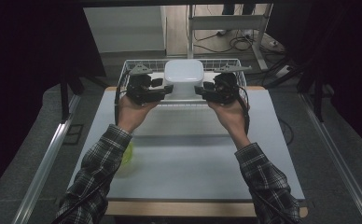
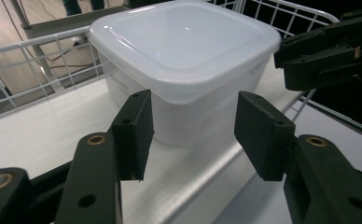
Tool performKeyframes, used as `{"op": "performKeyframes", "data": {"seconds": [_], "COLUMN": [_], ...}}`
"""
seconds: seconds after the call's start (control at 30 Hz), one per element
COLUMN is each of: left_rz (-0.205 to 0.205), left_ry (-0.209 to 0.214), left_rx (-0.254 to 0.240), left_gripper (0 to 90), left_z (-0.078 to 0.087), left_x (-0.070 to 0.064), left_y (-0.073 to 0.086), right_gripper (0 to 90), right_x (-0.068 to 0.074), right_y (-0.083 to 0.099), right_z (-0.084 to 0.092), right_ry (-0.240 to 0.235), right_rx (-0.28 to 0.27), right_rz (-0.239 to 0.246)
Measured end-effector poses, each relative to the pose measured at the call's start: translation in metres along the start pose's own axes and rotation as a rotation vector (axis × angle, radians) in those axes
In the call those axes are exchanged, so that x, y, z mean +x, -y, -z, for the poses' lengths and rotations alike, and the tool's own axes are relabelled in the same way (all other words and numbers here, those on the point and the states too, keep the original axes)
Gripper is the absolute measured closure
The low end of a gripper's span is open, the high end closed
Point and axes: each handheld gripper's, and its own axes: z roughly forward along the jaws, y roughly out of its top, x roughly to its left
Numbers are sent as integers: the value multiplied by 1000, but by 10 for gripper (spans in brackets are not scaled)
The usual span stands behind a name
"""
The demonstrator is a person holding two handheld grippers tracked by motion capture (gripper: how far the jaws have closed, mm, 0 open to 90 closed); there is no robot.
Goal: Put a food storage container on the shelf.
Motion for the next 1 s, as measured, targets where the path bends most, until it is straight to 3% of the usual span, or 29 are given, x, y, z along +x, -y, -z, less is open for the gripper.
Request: {"op": "performKeyframes", "data": {"seconds": [0.17,0.3,0.63,0.7,0.83,0.93,1.0], "left_rz": [-32,-37,15,21,86,95,97], "left_ry": [28,51,43,38,42,26,49], "left_rx": [-4,-3,23,25,17,27,24], "left_gripper": [488,512,550,552,555,569,573], "left_z": [18,40,79,84,94,97,95], "left_x": [-10,-17,-26,-27,-25,-27,-29], "left_y": [14,37,108,120,147,165,178], "right_gripper": [581,597,593,573,555,546,533], "right_x": [11,20,42,46,51,51,50], "right_y": [10,24,82,94,117,134,149], "right_z": [14,25,39,41,46,51,53], "right_ry": [-26,-60,-150,-156,-155,-159,-161], "right_rx": [0,10,59,71,76,73,82], "right_rz": [26,46,72,82,92,83,66]}}
